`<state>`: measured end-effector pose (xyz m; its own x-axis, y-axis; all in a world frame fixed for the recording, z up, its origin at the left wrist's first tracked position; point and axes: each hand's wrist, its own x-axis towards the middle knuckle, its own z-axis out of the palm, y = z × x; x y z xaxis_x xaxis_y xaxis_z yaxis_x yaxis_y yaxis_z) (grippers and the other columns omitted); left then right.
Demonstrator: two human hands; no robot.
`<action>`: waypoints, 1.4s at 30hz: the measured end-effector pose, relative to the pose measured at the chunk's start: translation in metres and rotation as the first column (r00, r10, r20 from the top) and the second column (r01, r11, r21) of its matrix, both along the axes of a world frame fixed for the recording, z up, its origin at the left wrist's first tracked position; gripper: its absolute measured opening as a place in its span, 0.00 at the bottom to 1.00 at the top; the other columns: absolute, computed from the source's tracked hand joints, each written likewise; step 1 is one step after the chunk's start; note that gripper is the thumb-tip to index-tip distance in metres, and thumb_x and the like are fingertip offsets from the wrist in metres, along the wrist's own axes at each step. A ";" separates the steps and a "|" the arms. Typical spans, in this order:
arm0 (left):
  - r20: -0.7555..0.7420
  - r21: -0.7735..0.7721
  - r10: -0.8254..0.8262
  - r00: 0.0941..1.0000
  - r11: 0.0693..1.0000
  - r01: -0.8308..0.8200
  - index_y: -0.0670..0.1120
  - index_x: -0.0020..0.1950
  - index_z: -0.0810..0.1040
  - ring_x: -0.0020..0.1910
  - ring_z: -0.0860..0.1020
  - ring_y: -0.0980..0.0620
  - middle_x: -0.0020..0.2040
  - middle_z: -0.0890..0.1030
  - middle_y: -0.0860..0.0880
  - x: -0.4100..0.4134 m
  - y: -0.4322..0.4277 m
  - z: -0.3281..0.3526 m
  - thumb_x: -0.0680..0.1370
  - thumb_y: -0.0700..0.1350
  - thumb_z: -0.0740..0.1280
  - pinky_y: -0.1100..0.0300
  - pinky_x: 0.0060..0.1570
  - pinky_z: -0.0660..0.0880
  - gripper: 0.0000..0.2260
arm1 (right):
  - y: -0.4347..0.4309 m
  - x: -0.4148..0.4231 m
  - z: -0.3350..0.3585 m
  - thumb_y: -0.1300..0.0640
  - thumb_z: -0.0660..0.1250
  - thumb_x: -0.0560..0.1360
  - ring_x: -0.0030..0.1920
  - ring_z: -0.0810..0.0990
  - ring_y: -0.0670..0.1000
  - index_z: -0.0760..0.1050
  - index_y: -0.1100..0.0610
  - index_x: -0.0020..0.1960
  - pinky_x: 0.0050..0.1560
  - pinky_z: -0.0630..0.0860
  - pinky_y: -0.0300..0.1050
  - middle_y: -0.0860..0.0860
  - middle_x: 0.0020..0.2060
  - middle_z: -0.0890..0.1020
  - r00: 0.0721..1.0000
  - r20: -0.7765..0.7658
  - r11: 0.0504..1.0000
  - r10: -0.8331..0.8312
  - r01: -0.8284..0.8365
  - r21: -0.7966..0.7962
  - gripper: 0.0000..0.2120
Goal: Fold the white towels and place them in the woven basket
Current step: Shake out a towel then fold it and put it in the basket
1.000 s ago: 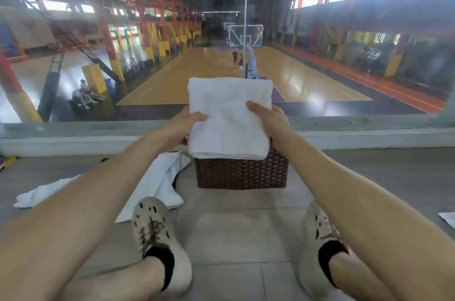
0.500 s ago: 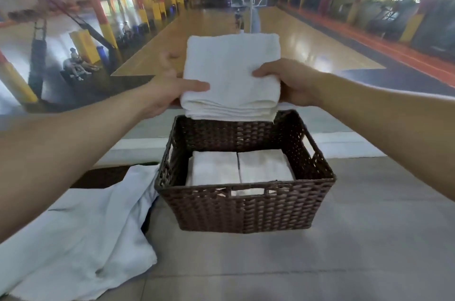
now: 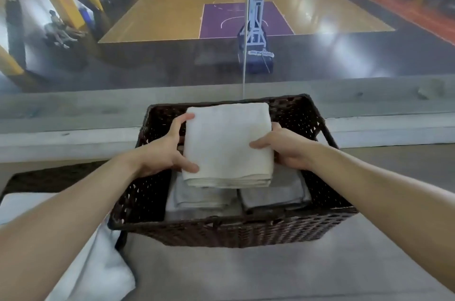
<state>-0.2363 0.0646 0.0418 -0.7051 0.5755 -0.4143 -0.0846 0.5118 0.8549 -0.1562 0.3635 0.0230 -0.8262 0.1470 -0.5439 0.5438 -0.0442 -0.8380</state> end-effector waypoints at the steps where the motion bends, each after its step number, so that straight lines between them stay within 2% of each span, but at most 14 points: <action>1: 0.024 -0.027 -0.027 0.999 0.999 0.028 0.75 0.81 0.51 0.60 0.87 0.44 0.66 0.83 0.43 -0.001 -0.001 -0.005 0.70 0.27 0.80 0.43 0.65 0.82 0.61 | -0.001 0.001 -0.006 0.66 0.77 0.74 0.59 0.86 0.59 0.65 0.55 0.75 0.59 0.84 0.63 0.54 0.62 0.84 0.999 0.044 1.000 0.020 -0.020 0.010 0.34; 5: 0.092 -0.136 -0.150 0.984 0.977 0.162 0.74 0.82 0.49 0.64 0.85 0.44 0.69 0.80 0.42 0.005 0.014 -0.020 0.67 0.29 0.83 0.42 0.64 0.83 0.64 | 0.004 0.010 -0.017 0.69 0.72 0.76 0.58 0.85 0.64 0.73 0.59 0.66 0.57 0.83 0.67 0.59 0.60 0.84 0.977 0.201 0.987 0.075 -0.101 0.124 0.21; 8: 0.095 -0.158 -0.141 0.985 0.975 0.155 0.73 0.82 0.49 0.61 0.85 0.38 0.67 0.79 0.37 0.010 0.051 -0.033 0.64 0.29 0.85 0.42 0.58 0.85 0.66 | 0.016 0.015 -0.009 0.68 0.70 0.75 0.59 0.83 0.66 0.76 0.63 0.66 0.61 0.82 0.66 0.62 0.62 0.82 0.964 0.264 0.949 0.020 -0.101 0.298 0.20; 12: 0.092 -0.151 -0.142 0.986 0.976 0.155 0.69 0.85 0.48 0.58 0.84 0.43 0.66 0.75 0.41 0.016 0.100 -0.043 0.67 0.28 0.83 0.51 0.50 0.87 0.64 | 0.029 0.014 0.003 0.66 0.62 0.82 0.70 0.74 0.66 0.73 0.68 0.72 0.69 0.75 0.54 0.60 0.67 0.75 0.946 0.323 0.790 0.000 -0.198 0.580 0.18; 15: 0.040 -0.171 -0.144 0.989 0.974 0.149 0.67 0.86 0.47 0.60 0.80 0.45 0.70 0.73 0.41 0.019 0.122 -0.056 0.66 0.30 0.84 0.54 0.49 0.86 0.65 | 0.033 0.011 -0.002 0.62 0.63 0.82 0.73 0.74 0.66 0.71 0.68 0.74 0.68 0.73 0.56 0.65 0.72 0.75 0.929 0.369 0.666 0.012 -0.282 0.690 0.22; 19: -0.001 -0.206 -0.156 0.988 0.967 0.152 0.60 0.88 0.46 0.65 0.74 0.47 0.77 0.69 0.44 0.020 0.130 -0.073 0.65 0.34 0.87 0.69 0.40 0.80 0.66 | 0.031 0.007 -0.013 0.60 0.58 0.84 0.73 0.73 0.67 0.40 0.71 0.83 0.59 0.75 0.52 0.69 0.80 0.62 0.840 0.537 0.434 0.073 -0.511 0.742 0.37; 21: -0.036 -0.234 -0.176 0.984 0.958 0.163 0.57 0.88 0.44 0.69 0.72 0.49 0.80 0.68 0.46 0.021 0.134 -0.080 0.64 0.38 0.88 0.66 0.51 0.78 0.68 | 0.028 0.010 -0.014 0.62 0.59 0.83 0.72 0.74 0.67 0.38 0.69 0.84 0.58 0.78 0.53 0.68 0.79 0.63 0.800 0.589 0.299 0.114 -0.593 0.748 0.39; 24: -0.163 -0.445 -0.313 0.936 0.870 0.213 0.59 0.88 0.39 0.78 0.68 0.42 0.84 0.60 0.42 0.024 0.142 -0.087 0.61 0.52 0.90 0.54 0.71 0.72 0.72 | 0.023 0.016 -0.026 0.58 0.72 0.78 0.76 0.68 0.65 0.48 0.65 0.84 0.66 0.79 0.56 0.66 0.78 0.60 0.768 0.612 -0.069 0.191 -0.611 0.788 0.44; 26: -0.299 -0.686 -0.493 0.817 0.706 0.175 0.60 0.87 0.38 0.83 0.56 0.37 0.85 0.48 0.40 0.021 0.141 -0.088 0.58 0.67 0.86 0.45 0.79 0.65 0.73 | 0.026 0.013 -0.034 0.44 0.81 0.70 0.81 0.57 0.66 0.45 0.58 0.86 0.77 0.68 0.61 0.64 0.82 0.52 0.730 0.619 -0.276 0.290 -0.555 0.785 0.60; 27: -0.350 -0.760 -0.578 0.738 0.635 0.138 0.60 0.87 0.38 0.84 0.49 0.36 0.85 0.43 0.40 0.018 0.140 -0.089 0.56 0.74 0.82 0.42 0.82 0.59 0.73 | 0.030 0.009 -0.036 0.37 0.82 0.67 0.84 0.49 0.65 0.40 0.55 0.87 0.82 0.59 0.63 0.62 0.84 0.45 0.674 0.654 -0.315 0.343 -0.574 0.756 0.66; 30: -0.316 -0.799 -0.678 0.663 0.568 0.200 0.58 0.87 0.37 0.87 0.41 0.40 0.87 0.33 0.45 0.010 0.137 -0.093 0.56 0.81 0.76 0.42 0.85 0.50 0.72 | 0.049 -0.005 -0.046 0.30 0.80 0.65 0.85 0.40 0.61 0.31 0.49 0.86 0.85 0.50 0.62 0.56 0.85 0.36 0.521 0.756 -0.268 0.397 -0.722 0.638 0.71; 36: -0.229 -0.802 -0.671 0.705 0.540 0.254 0.60 0.86 0.35 0.86 0.53 0.39 0.86 0.31 0.50 0.012 0.140 -0.080 0.55 0.81 0.76 0.41 0.80 0.66 0.73 | 0.049 -0.013 -0.046 0.32 0.82 0.64 0.85 0.44 0.62 0.34 0.50 0.86 0.84 0.55 0.63 0.56 0.86 0.40 0.503 0.751 -0.221 0.428 -0.748 0.626 0.72; 39: -0.290 -0.798 -0.681 0.673 0.560 0.223 0.59 0.88 0.48 0.82 0.65 0.42 0.88 0.49 0.49 0.017 0.129 -0.043 0.58 0.80 0.76 0.44 0.72 0.76 0.66 | 0.037 -0.004 -0.022 0.32 0.79 0.67 0.82 0.61 0.61 0.49 0.52 0.87 0.77 0.69 0.62 0.56 0.85 0.55 0.590 0.670 -0.186 0.451 -0.672 0.717 0.61; 42: -0.479 -0.760 -0.650 0.590 0.644 0.092 0.57 0.84 0.62 0.74 0.74 0.47 0.78 0.70 0.52 0.028 0.096 0.003 0.68 0.76 0.73 0.45 0.66 0.78 0.50 | 0.012 0.008 0.007 0.34 0.74 0.75 0.70 0.76 0.59 0.67 0.55 0.78 0.65 0.79 0.60 0.54 0.74 0.73 0.681 0.492 -0.120 0.543 -0.517 0.848 0.41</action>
<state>-0.2083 0.1605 0.0452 -0.6951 0.6616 -0.2812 0.6834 0.7296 0.0274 -0.1484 0.3751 0.0301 -0.9208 -0.0140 -0.3897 -0.0420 0.9971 0.0632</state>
